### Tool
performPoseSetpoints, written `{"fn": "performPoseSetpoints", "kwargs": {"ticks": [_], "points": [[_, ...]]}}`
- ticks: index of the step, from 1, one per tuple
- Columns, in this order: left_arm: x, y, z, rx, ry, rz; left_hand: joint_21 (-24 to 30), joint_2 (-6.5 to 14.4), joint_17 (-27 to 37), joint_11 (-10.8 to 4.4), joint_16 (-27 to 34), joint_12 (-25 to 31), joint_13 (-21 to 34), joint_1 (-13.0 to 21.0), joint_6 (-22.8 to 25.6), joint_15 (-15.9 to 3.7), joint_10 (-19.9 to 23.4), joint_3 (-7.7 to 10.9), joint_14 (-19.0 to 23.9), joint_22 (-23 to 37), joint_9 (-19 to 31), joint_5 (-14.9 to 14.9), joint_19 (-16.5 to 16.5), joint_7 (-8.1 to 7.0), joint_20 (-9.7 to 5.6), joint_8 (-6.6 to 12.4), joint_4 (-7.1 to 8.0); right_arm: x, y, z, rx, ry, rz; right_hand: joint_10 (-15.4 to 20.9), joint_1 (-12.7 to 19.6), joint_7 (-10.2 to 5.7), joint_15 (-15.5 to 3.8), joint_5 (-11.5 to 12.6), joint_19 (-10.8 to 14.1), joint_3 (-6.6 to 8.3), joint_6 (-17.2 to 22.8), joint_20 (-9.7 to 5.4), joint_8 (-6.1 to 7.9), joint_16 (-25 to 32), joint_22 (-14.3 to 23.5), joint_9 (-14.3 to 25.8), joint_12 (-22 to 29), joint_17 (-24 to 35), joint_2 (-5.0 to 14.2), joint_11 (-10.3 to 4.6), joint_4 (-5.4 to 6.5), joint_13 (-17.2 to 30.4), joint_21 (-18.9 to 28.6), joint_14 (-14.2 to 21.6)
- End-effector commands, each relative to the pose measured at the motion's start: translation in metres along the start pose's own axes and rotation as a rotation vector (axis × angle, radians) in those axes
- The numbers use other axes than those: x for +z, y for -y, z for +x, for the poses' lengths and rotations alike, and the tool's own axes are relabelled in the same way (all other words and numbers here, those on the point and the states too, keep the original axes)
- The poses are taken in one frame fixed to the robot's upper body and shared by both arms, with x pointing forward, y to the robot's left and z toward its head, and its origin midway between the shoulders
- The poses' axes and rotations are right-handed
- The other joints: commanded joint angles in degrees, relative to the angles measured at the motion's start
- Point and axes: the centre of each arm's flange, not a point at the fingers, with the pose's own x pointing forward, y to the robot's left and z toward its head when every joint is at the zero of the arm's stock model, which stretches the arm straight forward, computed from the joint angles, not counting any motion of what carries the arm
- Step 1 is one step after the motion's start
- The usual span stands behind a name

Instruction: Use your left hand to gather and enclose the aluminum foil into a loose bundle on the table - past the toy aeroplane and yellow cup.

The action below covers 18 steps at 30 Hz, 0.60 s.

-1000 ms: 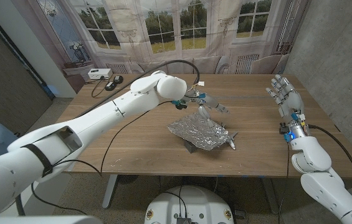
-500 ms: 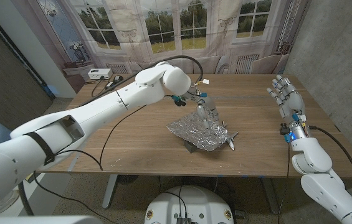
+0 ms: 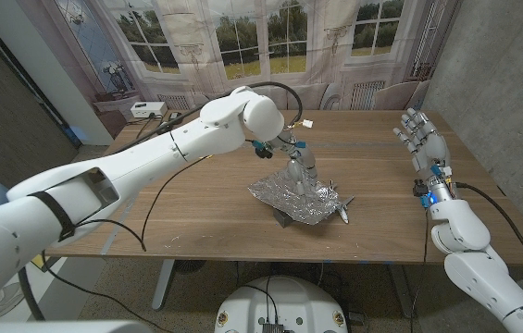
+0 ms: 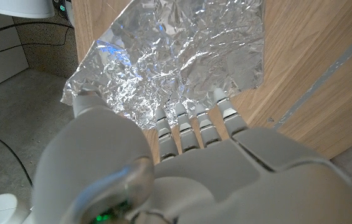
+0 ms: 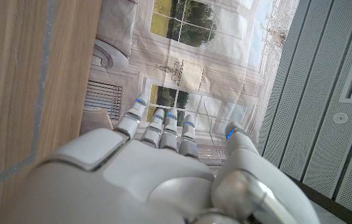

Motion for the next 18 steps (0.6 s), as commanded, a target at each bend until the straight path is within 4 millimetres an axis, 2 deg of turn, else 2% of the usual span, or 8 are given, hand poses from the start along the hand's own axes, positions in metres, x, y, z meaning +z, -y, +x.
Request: {"fn": "performPoseSetpoints", "kwargs": {"ticks": [1, 9, 18], "points": [[0.019, 0.018, -0.003, -0.091, -0.031, 0.038, -0.37, 0.69, 0.18, 0.93, -0.39, -0.77, 0.11, 0.18, -2.43, 1.48, -1.46, -1.0, -0.67, 0.11, 0.32, 0.49, -0.07, 1.15, 0.41, -1.29, 0.4, 0.005, -0.002, 0.005, -0.002, 0.026, 0.014, 0.57, -0.37, -0.11, -0.15, 0.18, 0.61, -0.05, 0.33, -0.1, -0.2, 0.29, 0.23, 0.18, -0.04, 0.07, -0.05, -0.08, 0.28, 0.14, 0.07, 0.79], [0.03, 0.028, -0.003, -0.104, -0.068, 0.106, -1.07, 1.01, 0.04, 2.13, -1.28, -2.08, 0.15, 1.71, -5.25, 2.04, -4.98, -1.57, -4.14, 0.06, 0.35, 0.74, -0.92, 1.17, 0.23, -2.52, -0.05, 0.006, -0.003, 0.005, -0.007, 0.033, 0.022, 0.78, -0.41, -0.02, -0.22, 0.2, 0.65, 0.0, 0.38, -0.12, -0.19, 0.32, 0.24, 0.18, 0.03, 0.05, -0.05, 0.05, 0.3, 0.14, 0.08, 1.0], [0.05, 0.041, -0.008, 0.011, -0.128, 0.231, -1.5, 1.74, 0.0, 1.52, -1.13, -2.51, 0.2, 3.07, -5.87, 1.5, -6.55, -1.55, -5.05, 0.05, 0.39, 0.72, -1.5, 0.86, -0.84, -2.55, -0.41, 0.008, -0.007, 0.005, -0.002, 0.039, 0.032, 1.03, -0.51, 0.04, -0.35, 0.22, 0.73, 0.05, 0.67, -0.1, -0.1, 0.3, 0.24, 0.17, 0.1, 0.03, -0.04, 0.1, 0.35, 0.14, 0.11, 1.06]]}}
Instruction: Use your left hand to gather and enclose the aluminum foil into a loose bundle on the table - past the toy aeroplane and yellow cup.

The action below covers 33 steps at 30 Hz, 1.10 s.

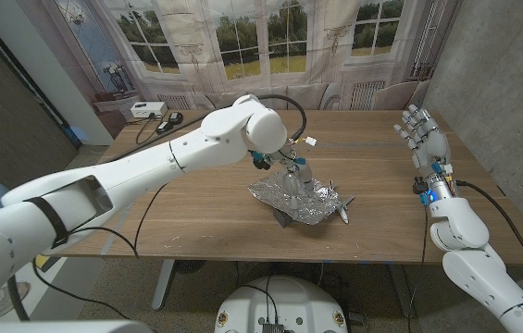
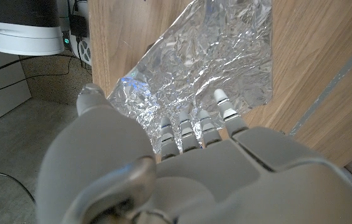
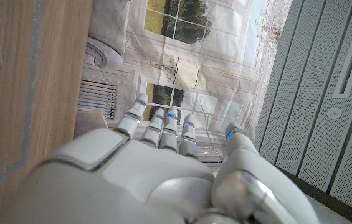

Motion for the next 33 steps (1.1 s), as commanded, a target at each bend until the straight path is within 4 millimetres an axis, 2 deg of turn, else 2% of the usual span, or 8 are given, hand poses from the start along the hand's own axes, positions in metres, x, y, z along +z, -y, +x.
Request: {"fn": "performPoseSetpoints", "kwargs": {"ticks": [1, 4, 9, 16, 21, 28, 30, 33], "points": [[0.027, 0.015, -0.006, 0.101, -0.084, 0.148, -0.23, 0.27, 0.14, -0.66, 0.1, -0.27, 0.21, 1.23, 0.15, -0.6, -0.88, -0.11, -0.25, 0.04, 0.14, 0.34, -0.27, -0.48, -0.32, 0.13, -0.48, 0.003, -0.005, 0.001, 0.003, 0.011, 0.013, 0.54, -0.11, 0.05, 0.3, 0.22, 0.53, 0.06, 0.67, -0.31, -0.1, 0.31, 0.24, 0.17, 0.12, 0.19, 0.02, 0.21, 0.35, 0.13, 0.11, 0.49], [0.035, 0.019, -0.007, 0.141, -0.096, 0.188, -0.27, 0.42, 0.11, -0.97, 0.2, -0.18, 0.22, 1.52, 0.26, -1.0, -0.84, -0.11, -0.18, 0.03, 0.14, 0.21, -0.24, -0.78, -0.55, 0.19, -0.55, 0.004, -0.005, 0.0, 0.003, 0.015, 0.014, 0.54, -0.12, 0.03, 0.29, 0.23, 0.57, 0.08, 0.72, -0.32, -0.09, 0.29, 0.24, 0.17, 0.1, 0.18, 0.02, 0.22, 0.35, 0.13, 0.12, 0.5], [0.048, 0.029, -0.009, 0.242, -0.145, 0.282, -0.18, 1.15, 0.02, -2.28, 0.52, 0.03, 0.18, 2.36, 0.77, -2.41, -0.54, 0.2, 0.41, 0.01, 0.13, -0.06, 0.32, -1.99, -1.85, 0.39, -0.74, 0.005, -0.005, -0.002, 0.003, 0.018, 0.013, 0.69, -0.15, 0.01, 0.34, 0.24, 0.7, 0.11, 0.72, -0.16, -0.11, 0.4, 0.24, 0.17, 0.14, 0.16, -0.01, 0.16, 0.35, 0.13, 0.16, 0.88], [0.062, 0.046, -0.01, 0.399, -0.174, 0.389, -0.59, 2.2, -0.13, -3.18, 0.61, -0.53, 0.23, 3.41, -5.63, -3.81, -3.34, 0.51, 0.97, -0.04, 0.09, -1.1, 0.26, -3.17, -2.32, -1.22, -0.92, 0.003, -0.004, -0.003, -0.006, 0.015, 0.016, 0.8, -0.17, 0.04, 0.41, 0.24, 0.76, 0.12, 0.79, -0.16, -0.1, 0.4, 0.24, 0.17, 0.16, 0.15, -0.09, 0.2, 0.33, 0.13, 0.18, 0.99], [0.066, 0.052, -0.005, 0.348, -0.137, 0.371, -1.17, 1.81, 0.04, -1.65, 0.27, -0.9, 0.33, 1.95, -7.9, -2.3, -5.45, -0.39, -0.28, -0.03, 0.11, -1.86, -0.64, -1.79, -1.24, -1.03, -0.17, 0.002, -0.004, -0.001, -0.008, 0.016, 0.021, 0.85, -0.22, 0.09, 0.39, 0.25, 0.77, 0.14, 0.89, -0.19, -0.08, 0.36, 0.24, 0.17, 0.16, 0.15, -0.08, 0.16, 0.35, 0.13, 0.17, 0.97], [0.081, 0.058, -0.004, 0.275, -0.116, 0.388, -1.47, 1.31, 0.14, -1.29, 0.21, -0.73, 0.4, 0.99, -7.28, -1.65, -5.82, -1.2, -1.09, -0.01, 0.13, -2.35, -1.0, -1.51, -1.2, -0.3, 0.29, 0.002, -0.004, 0.002, -0.012, 0.018, 0.026, 0.8, -0.29, 0.13, 0.44, 0.26, 0.74, 0.19, 0.91, -0.16, -0.09, 0.33, 0.24, 0.17, 0.11, 0.16, -0.02, 0.26, 0.41, 0.13, 0.15, 0.95], [0.085, 0.061, -0.004, 0.291, -0.152, 0.437, -1.51, 1.64, 0.12, -1.78, 0.57, 0.26, 0.45, 1.42, -4.13, -2.05, -3.98, -1.2, -0.57, 0.0, 0.16, -2.52, -0.7, -2.09, -1.46, 0.97, 0.23, 0.001, -0.004, 0.002, -0.011, 0.019, 0.027, 0.77, -0.34, 0.12, 0.43, 0.26, 0.73, 0.2, 0.91, -0.13, -0.09, 0.34, 0.24, 0.17, 0.09, 0.17, 0.0, 0.15, 0.45, 0.13, 0.15, 0.99], [0.088, 0.066, -0.002, 0.337, -0.22, 0.506, -1.25, 2.8, 0.02, -3.57, 1.17, 1.3, 0.44, 3.02, -1.19, -3.66, -1.99, -0.47, 1.35, 0.0, 0.14, -2.59, 0.47, -2.74, -2.44, 1.79, -0.27, 0.001, -0.003, 0.003, -0.01, 0.019, 0.026, 0.85, -0.35, 0.15, 0.45, 0.26, 0.76, 0.21, 0.93, -0.16, -0.09, 0.35, 0.24, 0.17, 0.11, 0.17, 0.0, 0.2, 0.46, 0.13, 0.15, 1.06]]}}
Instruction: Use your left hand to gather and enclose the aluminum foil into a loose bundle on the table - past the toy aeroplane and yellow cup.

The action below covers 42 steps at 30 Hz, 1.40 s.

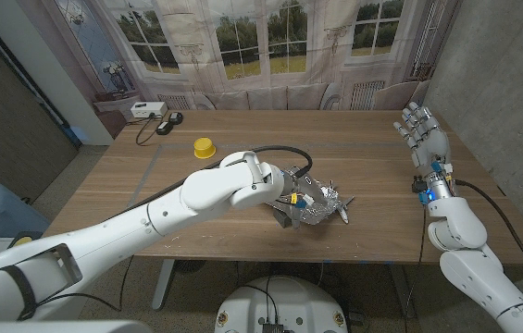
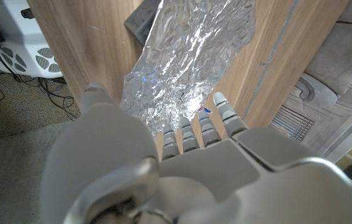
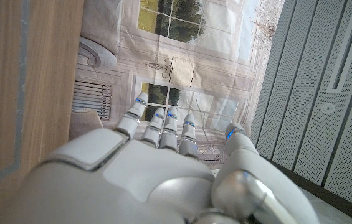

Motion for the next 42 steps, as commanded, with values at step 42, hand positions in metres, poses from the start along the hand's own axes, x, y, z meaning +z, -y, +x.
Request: {"fn": "performPoseSetpoints", "kwargs": {"ticks": [42], "points": [[0.003, -0.001, -0.027, 0.18, 0.005, -0.002, 7.43, 8.96, 3.55, -8.4, 3.12, 12.2, 2.6, 15.89, 54.38, -14.13, 29.44, 21.35, 25.53, 0.76, 1.09, -12.83, 12.37, 6.01, -7.52, 20.72, -6.86, 0.0, -0.003, 0.019, -0.014, 0.008, 0.008, 1.14, -0.52, 0.1, 0.03, 0.27, 0.45, 0.19, 0.8, 0.12, -0.12, 0.18, 0.25, 0.16, 0.14, 0.11, -0.15, 0.03, 0.25, 0.13, 0.1, 0.87]]}}
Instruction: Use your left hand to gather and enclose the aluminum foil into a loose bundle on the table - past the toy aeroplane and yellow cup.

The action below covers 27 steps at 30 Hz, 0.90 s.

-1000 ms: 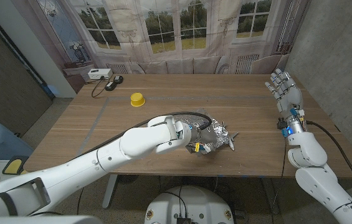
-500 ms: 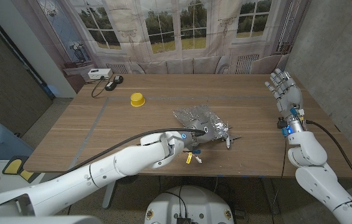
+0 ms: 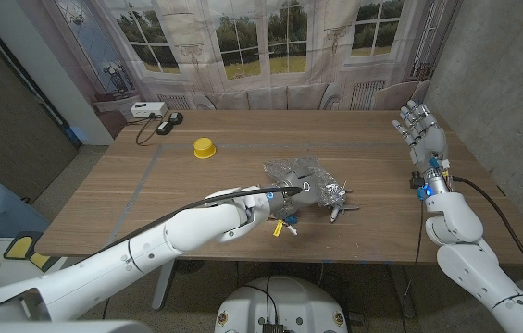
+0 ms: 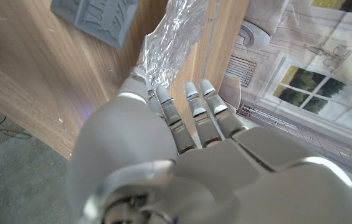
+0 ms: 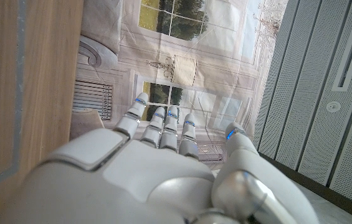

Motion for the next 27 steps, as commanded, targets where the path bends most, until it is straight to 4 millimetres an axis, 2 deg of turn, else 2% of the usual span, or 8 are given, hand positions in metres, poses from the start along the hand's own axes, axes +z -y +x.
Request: {"fn": "performPoseSetpoints", "kwargs": {"ticks": [1, 7, 17, 22, 27], "points": [[-0.013, -0.023, -0.011, -0.112, 0.156, -0.227, 0.42, -0.56, 0.0, 0.31, -0.38, -0.28, 0.21, 0.25, 7.51, -8.95, 0.2, 0.76, -0.27, 0.09, 0.9, -0.37, -0.48, 4.89, 0.21, 3.57, -0.15, 0.004, -0.003, 0.007, -0.01, 0.015, 0.005, 0.51, -0.31, 0.2, 0.06, 0.27, 0.47, 0.19, 0.26, 0.12, -0.13, 0.18, 0.25, 0.16, 0.13, 0.11, 0.08, 0.05, 0.26, 0.13, 0.1, 0.48], [-0.019, -0.031, -0.015, -0.179, 0.217, -0.334, 0.59, -0.9, -0.15, 0.61, -0.67, -0.44, 0.2, 0.55, 8.13, -8.59, 0.18, 1.6, -0.31, 0.01, 1.43, -0.33, -0.6, 6.51, 0.11, 4.03, -0.72, 0.0, -0.002, 0.009, -0.015, 0.011, 0.018, 0.53, -0.38, 0.11, -0.01, 0.27, 0.5, 0.19, 0.2, 0.1, -0.16, 0.17, 0.25, 0.16, 0.12, 0.12, 0.07, 0.02, 0.3, 0.13, 0.11, 0.49], [-0.032, -0.043, -0.02, -0.26, 0.259, -0.416, 0.65, -1.25, -0.3, 1.03, -1.22, -0.63, 0.19, 0.86, 8.59, -7.81, 0.12, 2.72, -0.98, -0.08, 2.13, 0.09, -1.16, 7.87, 0.43, 4.52, -1.22, 0.001, -0.001, 0.009, -0.02, 0.014, 0.016, 0.34, -0.55, -0.11, -0.07, 0.27, 0.52, 0.18, -0.17, 0.04, -0.31, 0.16, 0.25, 0.16, 0.01, 0.14, 0.01, 0.07, 0.39, 0.13, 0.11, 0.53], [-0.041, -0.049, -0.021, -0.332, 0.307, -0.49, 0.75, -1.67, -0.38, 1.37, -1.6, -0.86, 0.19, 1.04, 9.25, -6.82, -0.09, 3.64, -1.52, -0.14, 3.0, 1.16, -1.51, 9.27, 0.84, 5.33, -1.48, 0.0, 0.0, 0.007, -0.03, 0.011, 0.025, 0.23, -0.59, -0.16, -0.06, 0.28, 0.52, 0.19, -0.31, 0.08, -0.36, 0.12, 0.25, 0.16, -0.04, 0.14, 0.0, 0.0, 0.41, 0.13, 0.1, 0.46], [-0.047, -0.055, -0.021, -0.435, 0.353, -0.533, 0.88, -1.88, -0.39, 2.75, -2.22, -1.46, 0.21, 1.47, 8.89, -5.41, -1.05, 4.97, -2.89, -0.13, 4.48, 3.05, -2.14, 10.15, 1.32, 6.32, -1.62, 0.0, 0.004, 0.005, -0.055, 0.011, 0.04, 0.21, -0.74, -0.18, -0.18, 0.28, 0.54, 0.18, -0.4, 0.05, -0.39, 0.14, 0.25, 0.16, -0.06, 0.18, 0.04, 0.03, 0.52, 0.13, 0.1, 0.5]]}}
